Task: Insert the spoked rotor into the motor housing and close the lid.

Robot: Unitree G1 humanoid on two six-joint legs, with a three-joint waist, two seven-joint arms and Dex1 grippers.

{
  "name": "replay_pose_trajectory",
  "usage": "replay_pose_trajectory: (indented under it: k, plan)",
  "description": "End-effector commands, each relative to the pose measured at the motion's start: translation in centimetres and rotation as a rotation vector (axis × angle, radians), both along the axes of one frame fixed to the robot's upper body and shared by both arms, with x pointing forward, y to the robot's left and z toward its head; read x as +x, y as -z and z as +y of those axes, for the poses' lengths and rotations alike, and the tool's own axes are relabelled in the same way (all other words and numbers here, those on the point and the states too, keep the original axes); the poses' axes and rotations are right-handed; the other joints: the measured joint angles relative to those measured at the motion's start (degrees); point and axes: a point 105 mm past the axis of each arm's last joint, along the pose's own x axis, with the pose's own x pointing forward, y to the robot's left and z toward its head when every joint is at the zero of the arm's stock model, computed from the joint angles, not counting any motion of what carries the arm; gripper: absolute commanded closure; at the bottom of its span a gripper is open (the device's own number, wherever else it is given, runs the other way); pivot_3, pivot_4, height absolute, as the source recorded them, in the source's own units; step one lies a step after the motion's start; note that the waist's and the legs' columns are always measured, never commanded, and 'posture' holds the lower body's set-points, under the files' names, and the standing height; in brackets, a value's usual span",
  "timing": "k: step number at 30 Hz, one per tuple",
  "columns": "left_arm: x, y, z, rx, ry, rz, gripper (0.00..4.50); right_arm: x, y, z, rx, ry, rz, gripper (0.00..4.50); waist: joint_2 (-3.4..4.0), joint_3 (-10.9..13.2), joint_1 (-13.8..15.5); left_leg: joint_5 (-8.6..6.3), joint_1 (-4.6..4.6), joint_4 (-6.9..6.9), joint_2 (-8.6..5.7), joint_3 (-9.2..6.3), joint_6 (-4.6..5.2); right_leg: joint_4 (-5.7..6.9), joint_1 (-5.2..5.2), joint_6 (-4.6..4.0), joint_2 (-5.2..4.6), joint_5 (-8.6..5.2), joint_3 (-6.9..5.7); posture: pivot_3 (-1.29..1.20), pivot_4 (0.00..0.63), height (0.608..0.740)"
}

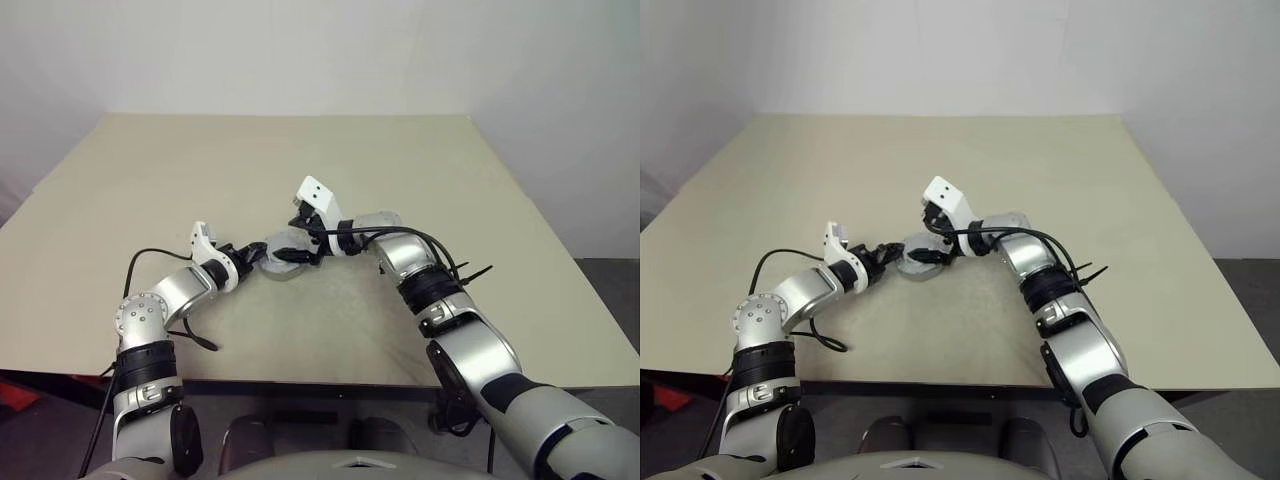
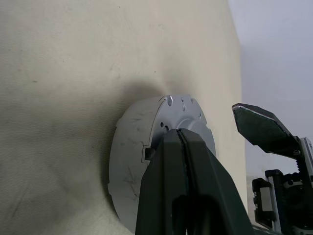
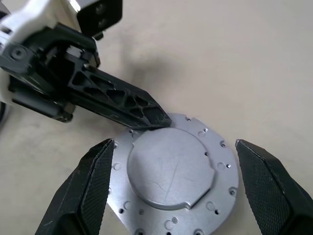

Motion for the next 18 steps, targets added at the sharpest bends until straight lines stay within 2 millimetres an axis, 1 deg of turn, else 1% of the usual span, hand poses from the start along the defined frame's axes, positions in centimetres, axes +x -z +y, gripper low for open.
replay_pose_trajectory:
  k: [1, 4, 8, 10, 12, 15, 18]
  plan:
    - [-0.1, -0.4, -0.6, -0.002, 0.029, -0.012, 4.50, 0.9, -2.2, -0.3, 0.080, 0.061, 0.032, 0.05, 0.00, 0.0, 0.0, 0.00, -0.01, 0.02, 0.00, 0.00, 0.00, 0.01, 0.00, 0.00, 0.00, 0.00, 0.00, 0.00, 0.000, 0.740]
    - [-0.2, -0.4, -0.6, -0.001, 0.031, -0.012, 4.50, 2.2, -2.4, -1.7, 0.105, 0.174, 0.135, 0.05, 0.00, 0.0, 0.0, 0.00, -0.01, 0.06, 0.00, 0.00, 0.00, 0.04, 0.00, -0.01, 0.00, 0.01, 0.00, 0.00, 0.000, 0.740]
    - [-0.2, -0.4, -0.6, 0.000, 0.030, -0.011, 4.50, 2.9, -3.3, -3.5, 0.176, 0.258, 0.323, 0.05, 0.00, 0.0, 0.0, 0.00, -0.01, 0.11, 0.00, 0.00, 0.00, 0.08, 0.00, -0.01, -0.01, 0.01, 0.00, 0.00, 0.000, 0.740]
    - [-0.3, -0.3, -0.5, 0.001, 0.030, -0.009, 4.50, 3.2, -4.2, -4.4, 0.266, 0.322, 0.516, 0.05, 0.01, 0.0, 0.0, 0.00, -0.01, 0.13, 0.00, 0.00, 0.00, 0.11, 0.00, -0.01, 0.00, 0.01, 0.01, 0.00, 0.000, 0.740]
    - [-0.4, -0.3, -0.5, 0.003, 0.029, -0.008, 4.50, 3.2, -4.6, -5.3, 0.302, 0.358, 0.646, 0.05, 0.01, 0.0, 0.1, 0.00, -0.01, 0.15, 0.00, -0.01, 0.00, 0.14, -0.01, -0.01, 0.00, 0.01, 0.01, 0.00, 0.000, 0.740]
    - [-0.4, -0.3, -0.4, 0.003, 0.028, -0.009, 4.50, 3.0, -4.0, -6.2, 0.280, 0.398, 0.739, 0.05, 0.00, 0.0, 0.2, 0.00, -0.02, 0.16, 0.01, -0.01, 0.00, 0.14, -0.01, -0.01, 0.00, 0.01, 0.01, 0.00, 0.000, 0.740]
    - [-0.4, -0.3, -0.4, 0.003, 0.028, -0.010, 4.50, 2.7, -2.3, -7.0, 0.233, 0.446, 0.790, 0.05, 0.00, 0.0, 0.4, 0.00, -0.03, 0.17, 0.01, 0.00, 0.00, 0.14, -0.01, -0.01, 0.00, 0.01, 0.01, 0.00, 0.000, 0.740]
